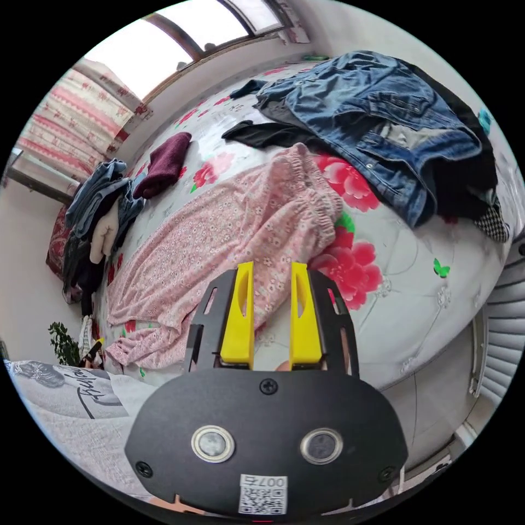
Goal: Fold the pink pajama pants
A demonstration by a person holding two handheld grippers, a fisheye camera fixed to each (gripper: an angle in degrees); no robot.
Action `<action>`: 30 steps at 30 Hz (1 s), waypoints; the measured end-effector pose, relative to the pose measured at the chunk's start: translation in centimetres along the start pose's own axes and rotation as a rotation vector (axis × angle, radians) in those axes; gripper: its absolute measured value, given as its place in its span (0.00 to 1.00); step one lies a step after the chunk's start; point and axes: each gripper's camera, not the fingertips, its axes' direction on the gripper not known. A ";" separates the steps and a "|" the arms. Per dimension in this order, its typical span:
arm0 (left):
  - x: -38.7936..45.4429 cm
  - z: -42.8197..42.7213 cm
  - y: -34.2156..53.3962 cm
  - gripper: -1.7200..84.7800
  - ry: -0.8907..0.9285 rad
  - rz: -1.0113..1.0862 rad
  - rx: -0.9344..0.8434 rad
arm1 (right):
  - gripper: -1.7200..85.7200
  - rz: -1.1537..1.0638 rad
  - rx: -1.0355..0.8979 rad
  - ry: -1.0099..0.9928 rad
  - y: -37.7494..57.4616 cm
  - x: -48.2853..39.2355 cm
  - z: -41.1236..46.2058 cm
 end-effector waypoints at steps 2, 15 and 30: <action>1.3 -0.2 2.1 0.18 0.063 0.021 -0.056 | 0.12 0.055 0.027 0.013 1.6 2.6 -1.2; 7.8 3.1 2.6 0.03 0.006 0.219 -0.254 | 0.03 -0.032 0.011 -0.186 0.2 4.6 -0.1; -4.4 -3.3 -11.3 0.12 0.226 -0.295 -0.075 | 0.09 -0.039 0.110 -0.086 -7.6 -0.2 -8.9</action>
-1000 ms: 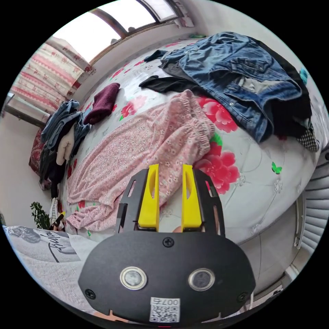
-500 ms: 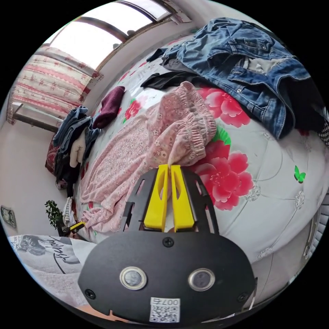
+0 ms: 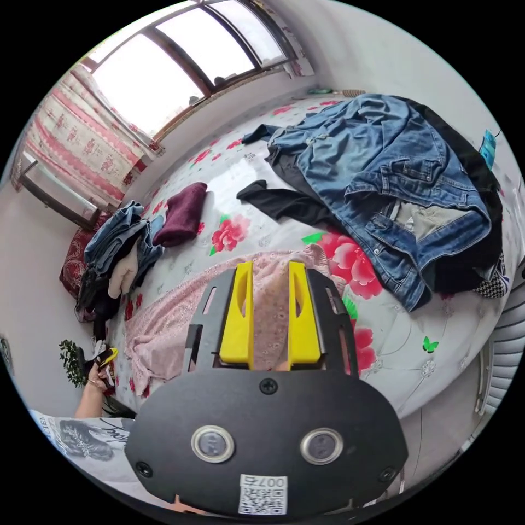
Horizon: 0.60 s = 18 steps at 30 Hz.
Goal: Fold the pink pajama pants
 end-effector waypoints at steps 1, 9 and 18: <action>0.5 -0.5 0.0 0.13 0.002 0.012 0.021 | 0.10 -0.010 -0.019 -0.032 0.2 0.1 0.4; 3.8 -1.3 12.2 0.15 -0.239 0.290 -0.014 | 0.11 0.135 -0.033 -0.059 8.5 6.4 0.5; 0.1 1.0 16.1 0.09 -0.375 0.301 -0.133 | 0.08 0.254 -0.138 -0.331 9.1 10.1 5.3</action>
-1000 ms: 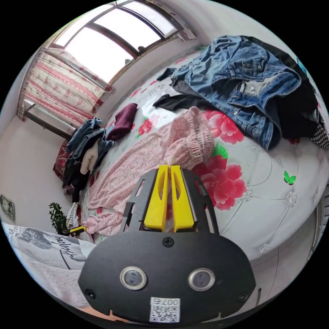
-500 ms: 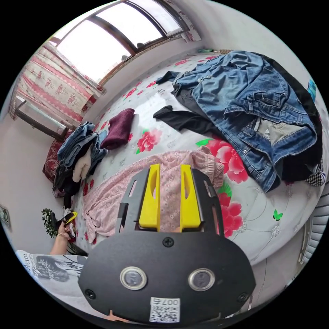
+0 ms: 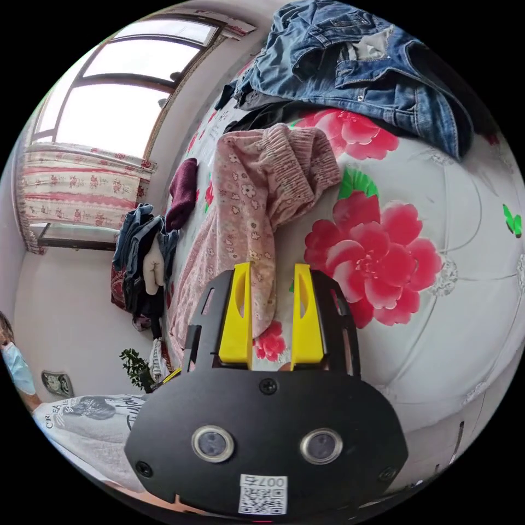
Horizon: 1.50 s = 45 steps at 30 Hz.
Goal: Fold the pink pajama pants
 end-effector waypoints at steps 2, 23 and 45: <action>-2.5 -0.7 -0.1 0.03 0.046 -0.069 -0.026 | 0.05 0.000 -0.029 -0.037 -0.7 -0.7 0.1; -28.9 -8.8 26.9 0.01 0.671 -0.899 0.288 | 0.10 -0.063 0.032 0.204 9.9 -2.2 -12.6; -28.1 -17.6 27.2 0.01 0.511 -0.879 0.345 | 0.03 -0.067 -0.099 0.064 -0.7 0.5 -7.2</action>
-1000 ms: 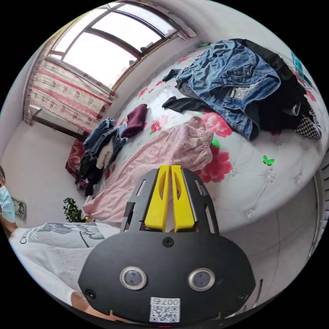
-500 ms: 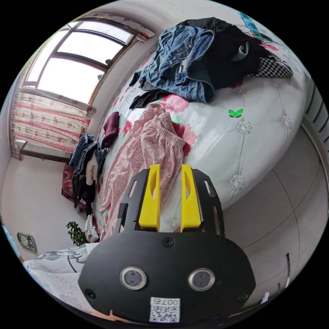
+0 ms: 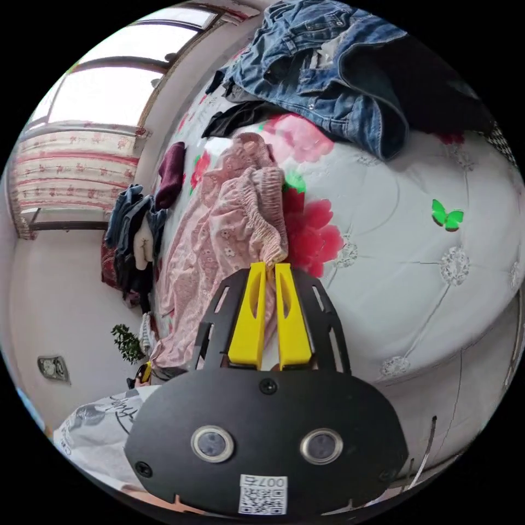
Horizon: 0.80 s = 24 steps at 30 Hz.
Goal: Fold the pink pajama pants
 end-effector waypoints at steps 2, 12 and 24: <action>0.0 -0.5 -0.5 0.01 0.030 -0.014 0.015 | 0.03 -0.051 0.084 -0.103 -0.1 -0.8 -4.0; -0.7 2.1 -1.0 0.01 0.098 0.025 -0.111 | 0.02 -0.355 -0.029 0.326 0.6 -8.4 -11.3; -3.1 9.9 1.8 0.03 0.014 -0.035 -0.230 | 0.04 -0.006 -0.054 0.342 1.3 0.6 -5.4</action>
